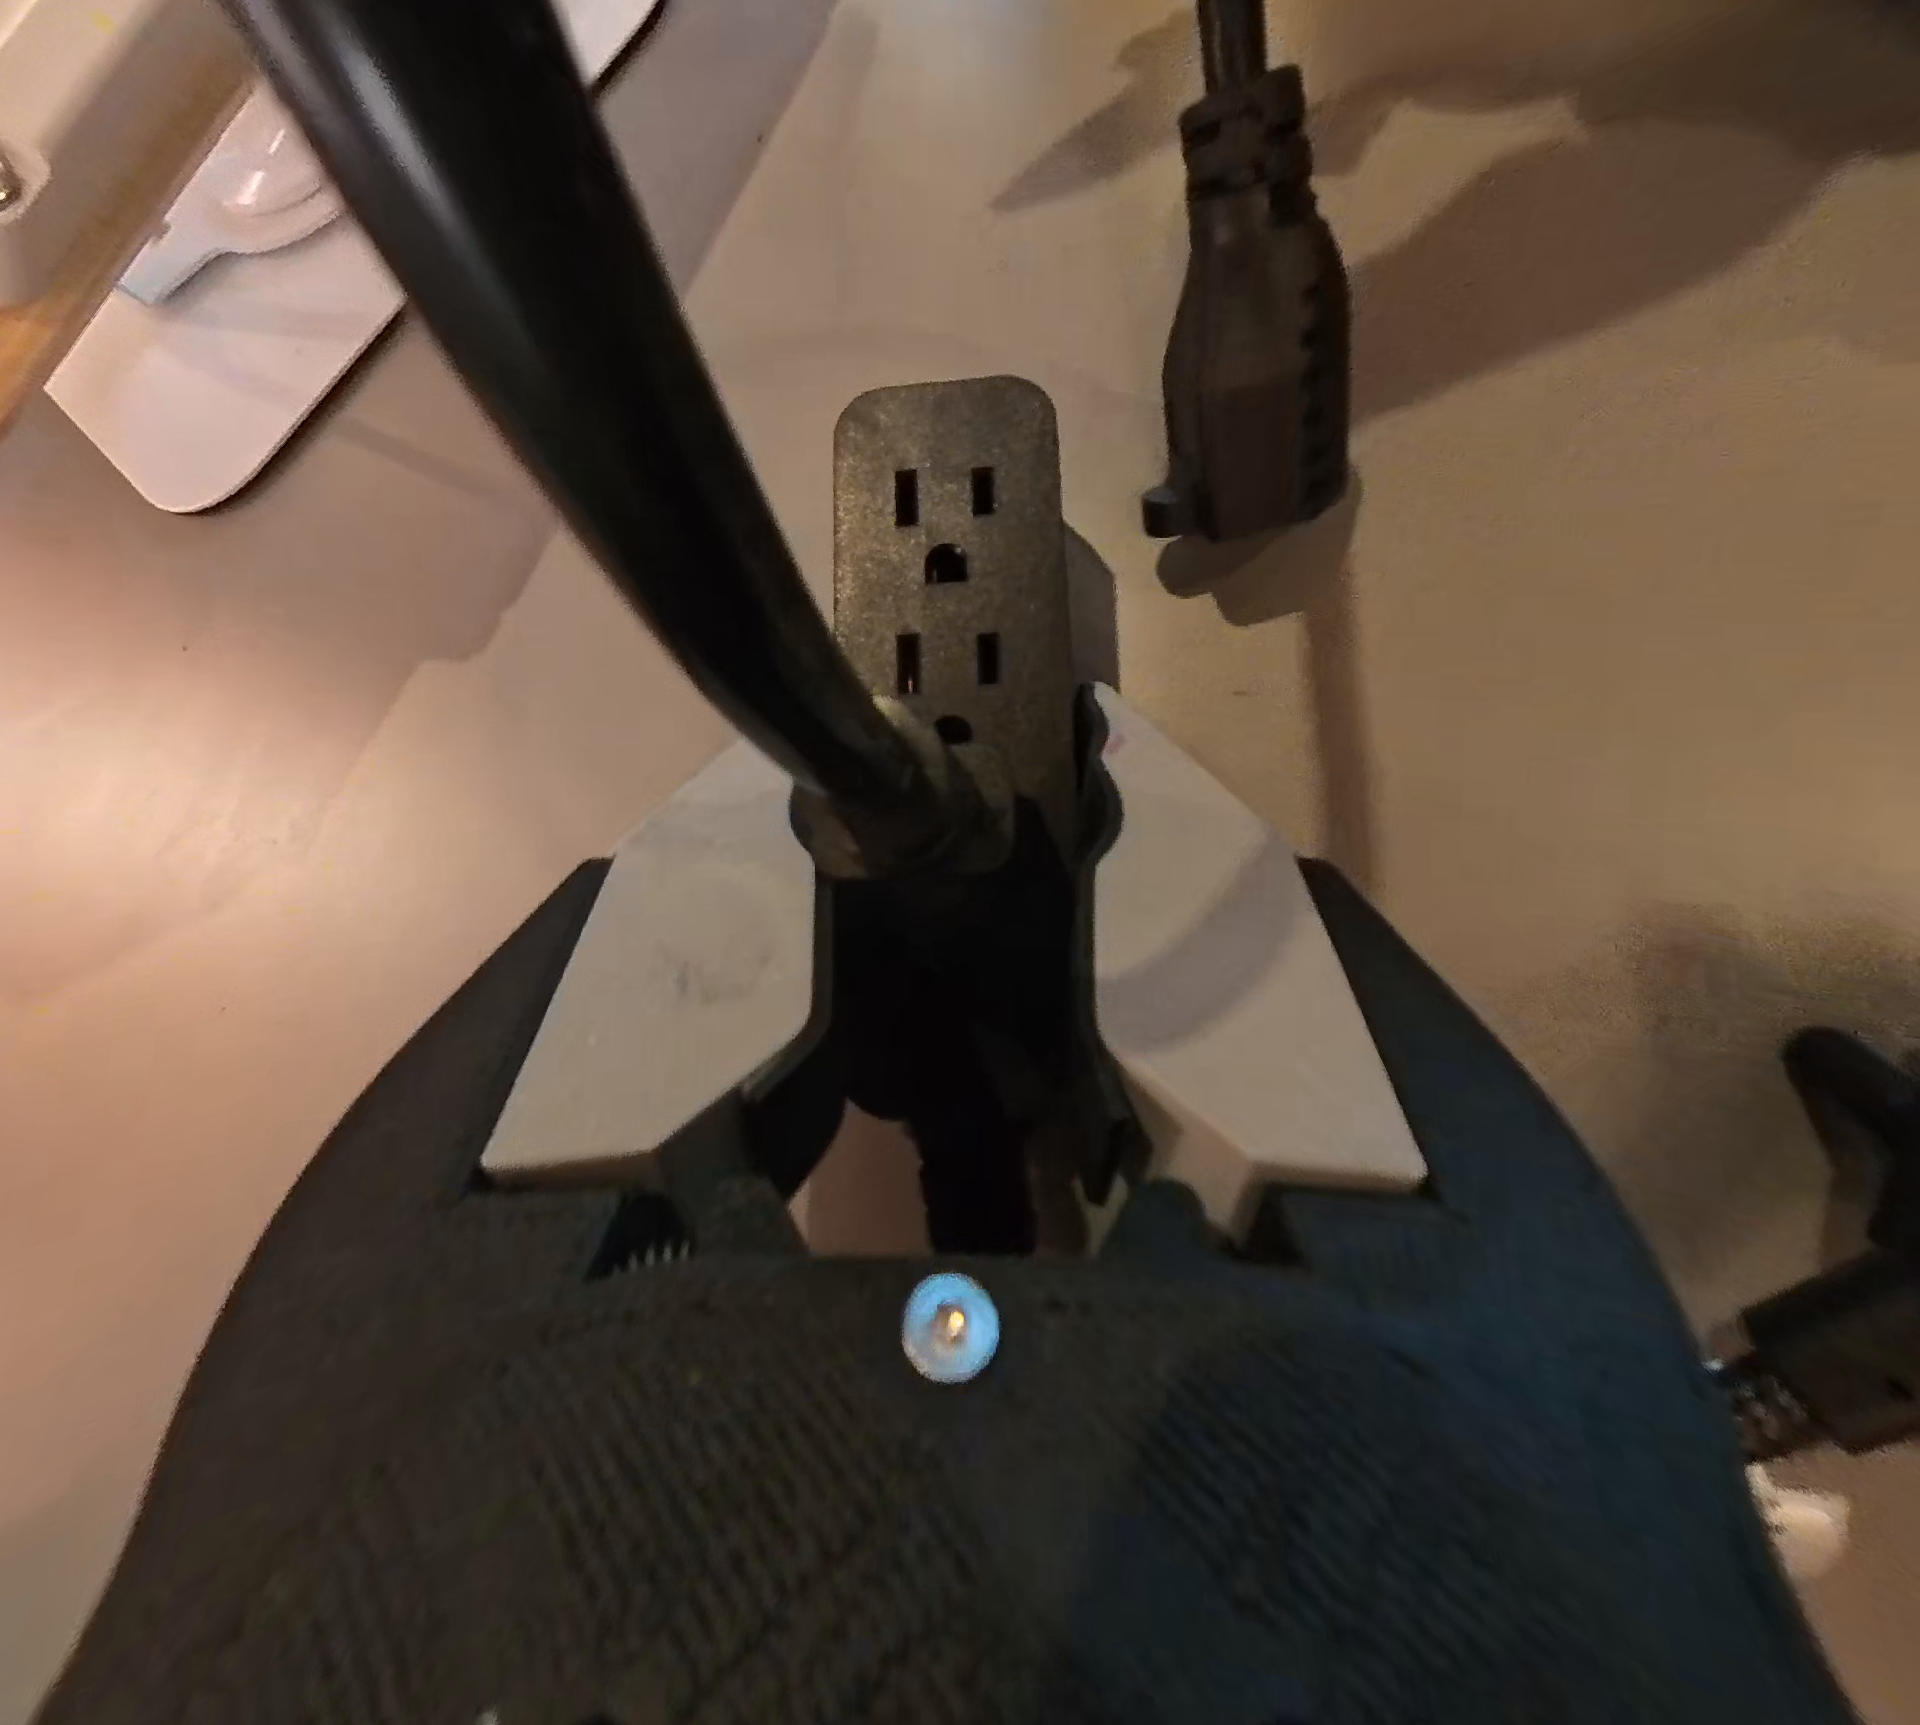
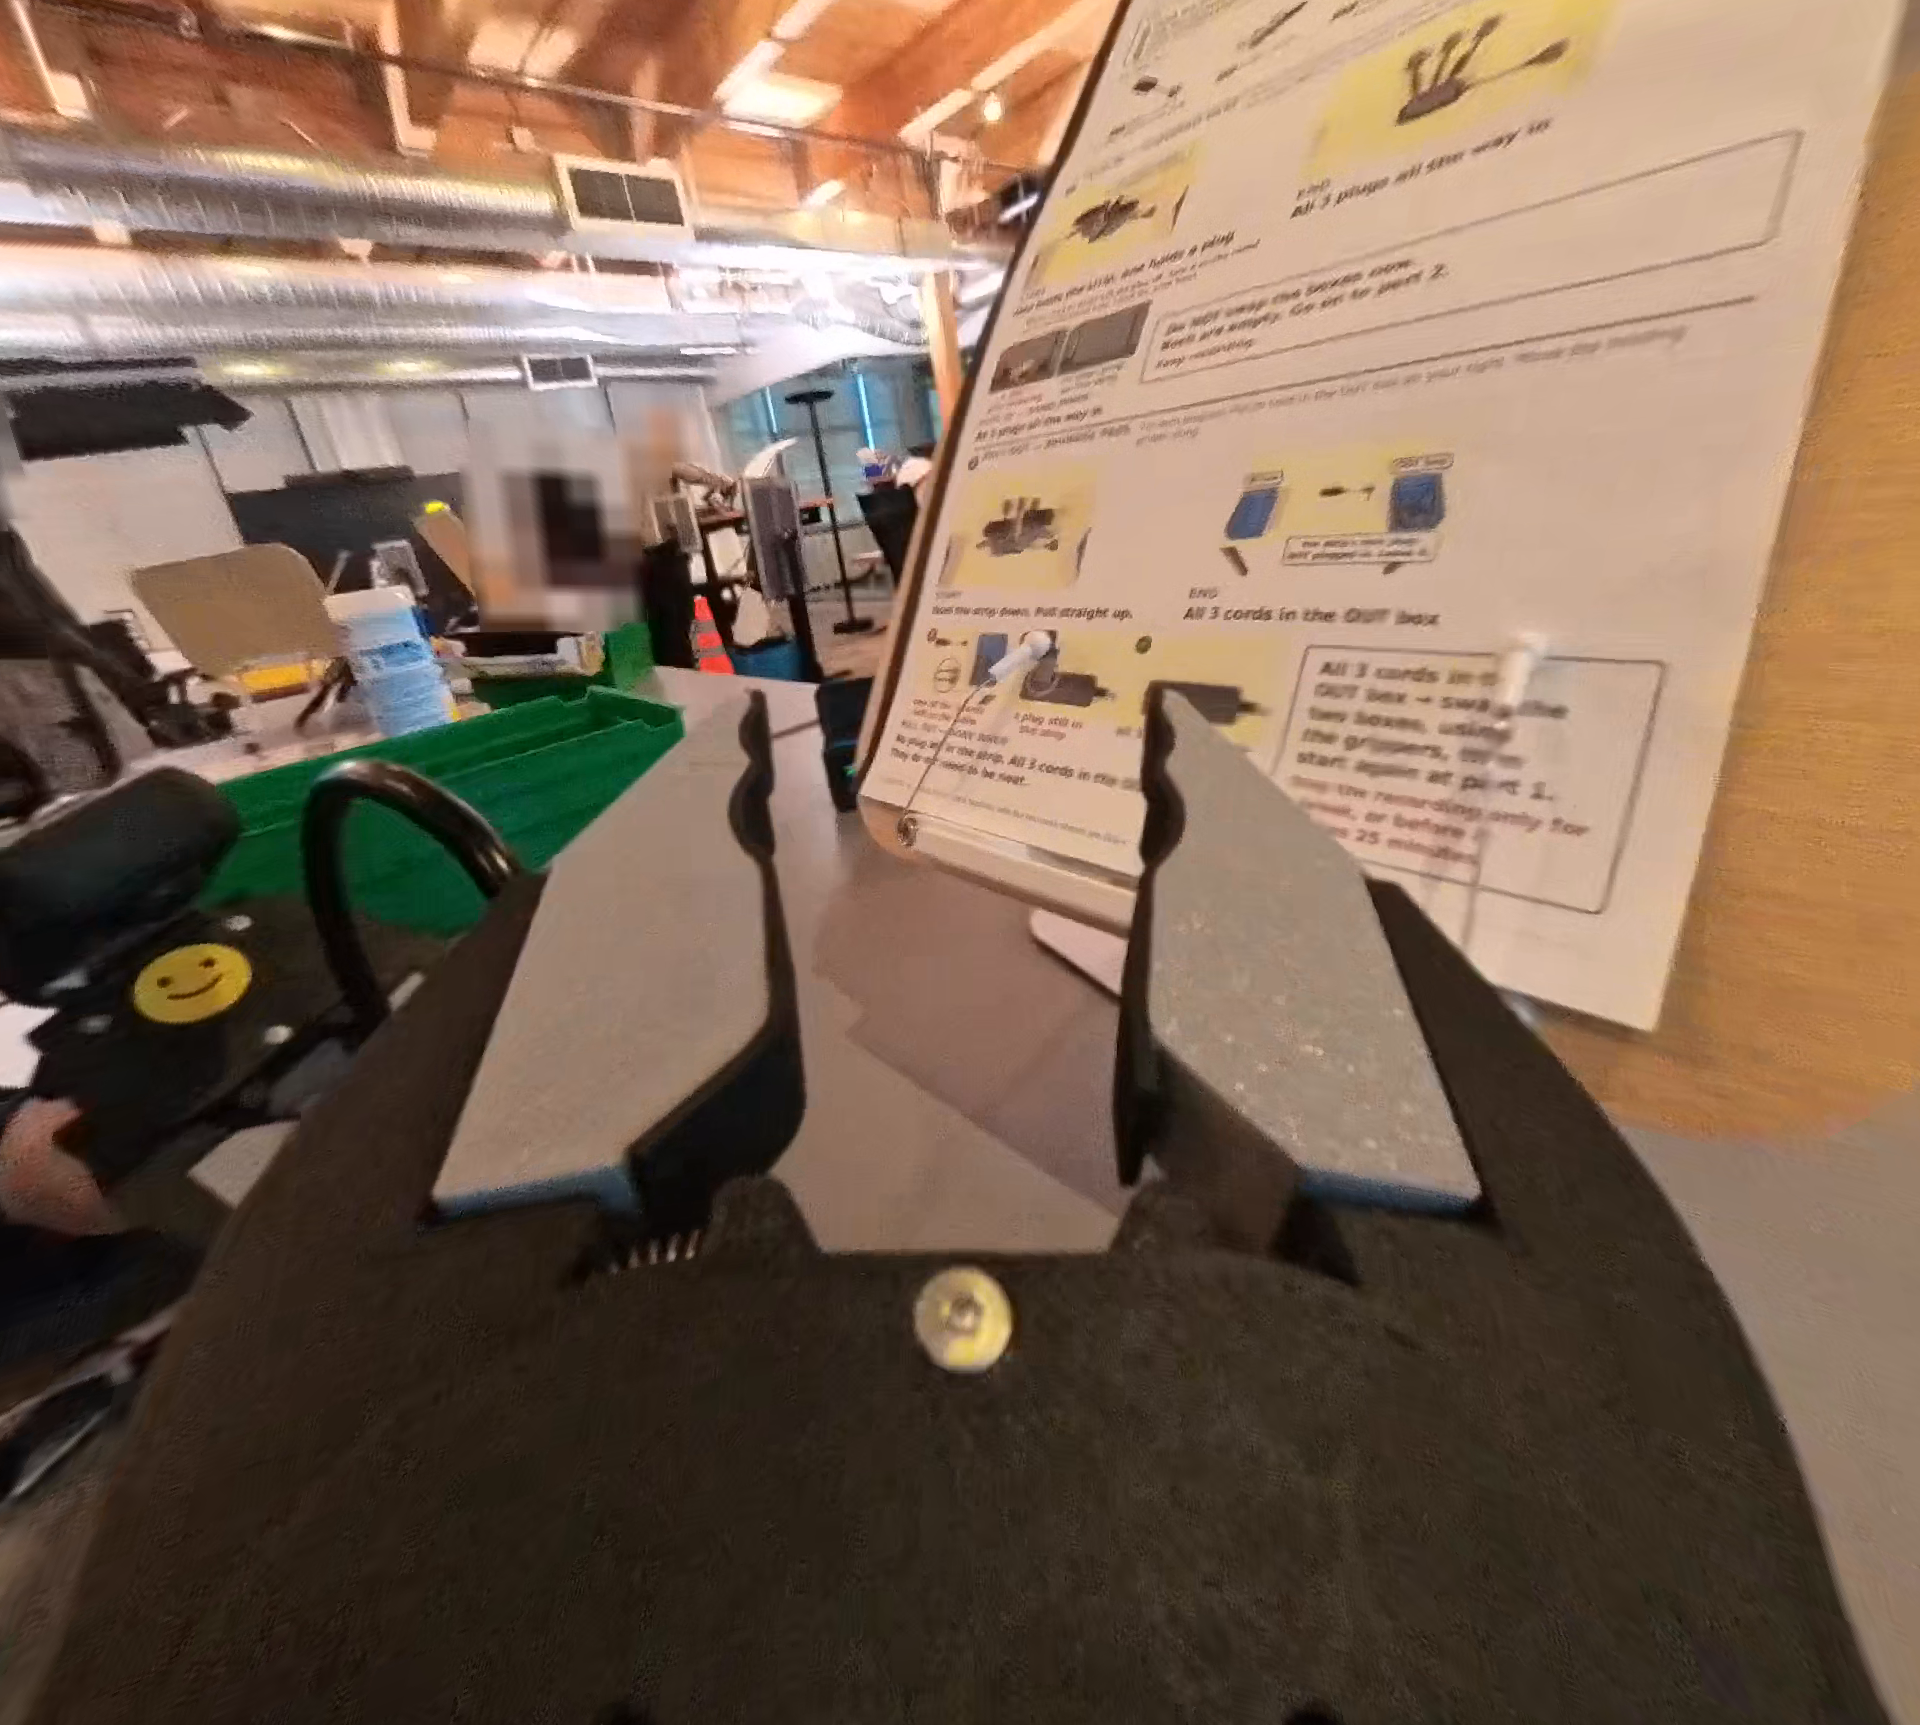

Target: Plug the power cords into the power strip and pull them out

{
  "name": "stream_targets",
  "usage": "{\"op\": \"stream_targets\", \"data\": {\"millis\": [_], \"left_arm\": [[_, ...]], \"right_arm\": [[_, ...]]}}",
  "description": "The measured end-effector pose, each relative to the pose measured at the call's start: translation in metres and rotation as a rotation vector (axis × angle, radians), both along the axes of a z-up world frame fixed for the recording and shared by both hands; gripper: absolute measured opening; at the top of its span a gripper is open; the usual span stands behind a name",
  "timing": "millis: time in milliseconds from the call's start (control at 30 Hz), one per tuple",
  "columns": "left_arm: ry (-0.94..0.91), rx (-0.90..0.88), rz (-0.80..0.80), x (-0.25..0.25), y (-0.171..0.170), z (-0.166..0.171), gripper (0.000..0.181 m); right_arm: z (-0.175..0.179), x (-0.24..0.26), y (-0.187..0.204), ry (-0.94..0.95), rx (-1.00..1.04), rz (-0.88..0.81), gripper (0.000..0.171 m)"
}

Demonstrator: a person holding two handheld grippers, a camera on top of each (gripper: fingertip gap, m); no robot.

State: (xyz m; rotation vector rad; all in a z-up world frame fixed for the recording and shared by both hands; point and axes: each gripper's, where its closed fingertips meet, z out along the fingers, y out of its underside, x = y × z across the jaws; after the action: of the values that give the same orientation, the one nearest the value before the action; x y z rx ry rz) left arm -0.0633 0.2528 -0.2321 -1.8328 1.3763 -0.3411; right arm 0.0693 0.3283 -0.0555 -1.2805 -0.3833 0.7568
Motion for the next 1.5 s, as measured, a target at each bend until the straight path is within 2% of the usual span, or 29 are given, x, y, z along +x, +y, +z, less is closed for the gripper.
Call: {"op": "stream_targets", "data": {"millis": [233,400,633,800,967,1333,1400,1500], "left_arm": [[-0.007,-0.018,0.002,0.0,0.0,-0.001,0.043],[-0.004,-0.004,0.001,0.001,0.0,0.0,0.043],[-0.006,-0.011,0.0,0.0,0.001,-0.001,0.043],[-0.006,-0.01,-0.004,0.001,0.0,0.0,0.043],[-0.008,-0.015,-0.018,0.002,-0.002,-0.001,0.043],[-0.004,-0.001,-0.035,0.002,-0.004,0.0,0.043],[-0.011,0.004,-0.064,0.004,-0.008,0.001,0.043],[-0.093,-0.044,-0.121,0.009,-0.017,0.01,0.042]], "right_arm": [[0.008,0.015,-0.004,0.044,0.032,-0.04,0.076],[-0.004,0.002,-0.002,0.004,-0.009,-0.024,0.086],[-0.025,-0.015,0.0,-0.097,-0.046,-0.004,0.092],[-0.041,-0.032,0.003,-0.179,-0.089,0.016,0.107],[-0.054,-0.037,0.008,-0.189,-0.147,0.03,0.108],[-0.054,-0.029,0.01,-0.092,-0.203,0.07,0.101],[-0.059,-0.035,0.009,-0.106,-0.226,0.105,0.096],[-0.068,-0.058,-0.004,-0.134,-0.284,0.259,0.084]]}}
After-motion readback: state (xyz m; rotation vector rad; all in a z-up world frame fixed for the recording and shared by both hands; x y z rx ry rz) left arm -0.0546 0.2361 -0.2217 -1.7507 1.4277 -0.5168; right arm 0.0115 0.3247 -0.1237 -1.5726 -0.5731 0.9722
